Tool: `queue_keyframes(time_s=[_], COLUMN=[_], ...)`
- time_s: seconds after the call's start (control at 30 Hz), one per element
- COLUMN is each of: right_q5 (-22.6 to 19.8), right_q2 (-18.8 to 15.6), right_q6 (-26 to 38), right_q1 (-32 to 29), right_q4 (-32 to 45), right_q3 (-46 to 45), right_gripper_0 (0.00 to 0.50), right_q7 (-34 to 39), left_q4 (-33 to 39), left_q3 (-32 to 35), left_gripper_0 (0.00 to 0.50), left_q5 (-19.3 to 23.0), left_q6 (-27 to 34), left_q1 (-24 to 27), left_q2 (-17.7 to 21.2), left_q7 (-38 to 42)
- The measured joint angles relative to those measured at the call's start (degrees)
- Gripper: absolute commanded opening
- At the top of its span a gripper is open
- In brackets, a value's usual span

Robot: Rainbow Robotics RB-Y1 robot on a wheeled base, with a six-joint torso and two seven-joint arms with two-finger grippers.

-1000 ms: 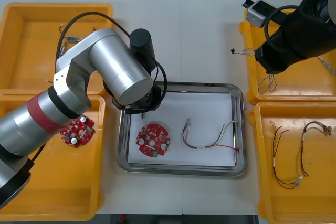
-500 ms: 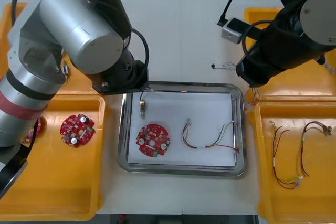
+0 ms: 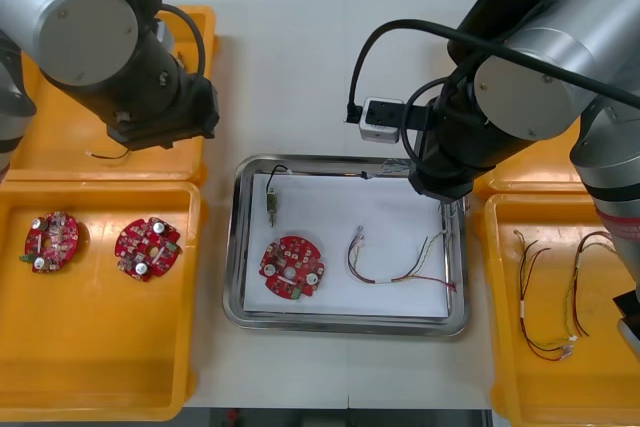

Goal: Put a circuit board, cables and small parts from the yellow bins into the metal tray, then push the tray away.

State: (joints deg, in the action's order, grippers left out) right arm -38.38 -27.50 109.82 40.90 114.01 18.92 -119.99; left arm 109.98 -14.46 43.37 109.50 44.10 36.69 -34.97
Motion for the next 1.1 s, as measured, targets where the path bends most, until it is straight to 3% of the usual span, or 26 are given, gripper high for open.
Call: queue_keyframes(time_s=[0.27, 0.57, 0.77, 1.1], right_q5=[2.93, 3.46, 8.5, 9.74], right_q2=[1.03, 2.63, 2.64, 2.64], right_q6=[0.0, -6.0, -8.65, -16.39], right_q1=[-0.04, -3.21, -5.38, -7.17], right_q4=[-0.89, -4.76, -4.82, -9.91], right_q3=[4.18, 4.57, 7.47, 9.67], right_gripper_0=[0.0, 0.0, 0.0, 0.0], right_q7=[-9.37, -9.61, -10.74, -10.81], left_q4=[-6.59, -14.89, -20.4, -24.43], left_q3=[2.8, 5.09, 5.09, 5.09], left_gripper_0=[0.5, 0.5, 0.5, 0.5], left_q5=[0.31, -0.37, -1.32, -2.19], left_q6=[0.01, -1.84, -5.96, -9.35], left_q1=[0.02, 1.04, 2.4, 2.51], left_q2=[2.79, 3.41, 3.41, 3.42], left_q7=[-0.13, -7.37, -15.56, -15.96])
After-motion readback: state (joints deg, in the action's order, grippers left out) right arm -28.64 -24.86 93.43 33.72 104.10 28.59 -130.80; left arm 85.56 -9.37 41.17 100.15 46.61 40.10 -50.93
